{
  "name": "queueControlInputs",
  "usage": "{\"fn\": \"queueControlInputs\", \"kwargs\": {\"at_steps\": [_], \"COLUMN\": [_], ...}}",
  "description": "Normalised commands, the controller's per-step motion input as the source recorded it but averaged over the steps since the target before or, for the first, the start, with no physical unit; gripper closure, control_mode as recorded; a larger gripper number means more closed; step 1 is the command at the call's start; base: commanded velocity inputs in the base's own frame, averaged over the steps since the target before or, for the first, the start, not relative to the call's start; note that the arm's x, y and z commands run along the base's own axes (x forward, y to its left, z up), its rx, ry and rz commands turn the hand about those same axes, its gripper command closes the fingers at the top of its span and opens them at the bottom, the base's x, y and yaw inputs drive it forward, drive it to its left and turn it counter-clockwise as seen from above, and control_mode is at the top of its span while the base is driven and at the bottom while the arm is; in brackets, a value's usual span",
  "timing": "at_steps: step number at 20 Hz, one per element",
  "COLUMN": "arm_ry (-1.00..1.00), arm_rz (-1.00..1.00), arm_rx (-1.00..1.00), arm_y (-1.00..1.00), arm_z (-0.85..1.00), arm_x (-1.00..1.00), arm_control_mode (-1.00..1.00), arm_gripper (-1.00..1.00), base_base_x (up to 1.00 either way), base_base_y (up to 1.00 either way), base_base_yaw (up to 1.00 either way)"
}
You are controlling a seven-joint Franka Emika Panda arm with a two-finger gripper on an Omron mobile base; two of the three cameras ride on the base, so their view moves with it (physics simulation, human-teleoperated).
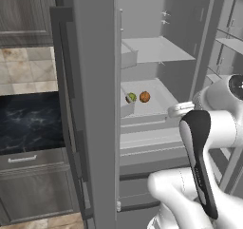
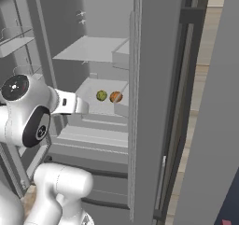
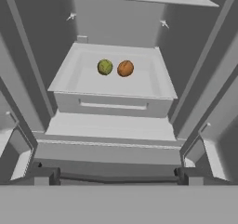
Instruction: Move the chicken breast and apple from the top shelf to the second highest shelf to make space. Then, place the pitcher from the counter on the cleared top shelf.
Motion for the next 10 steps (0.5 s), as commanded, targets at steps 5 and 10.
{"fn": "queueControlInputs", "kwargs": {"at_steps": [5, 10], "arm_ry": [0.00, 0.00], "arm_rz": [0.00, 0.00], "arm_rx": [0.00, 0.00], "arm_y": [0.00, 0.00], "arm_z": [0.00, 0.00], "arm_x": [0.00, 0.00], "arm_control_mode": [1.00, 1.00], "arm_gripper": [-1.00, -1.00], "base_base_x": [-0.21, -0.62], "base_base_y": [0.09, 0.26], "base_base_yaw": [0.09, 0.30]}}
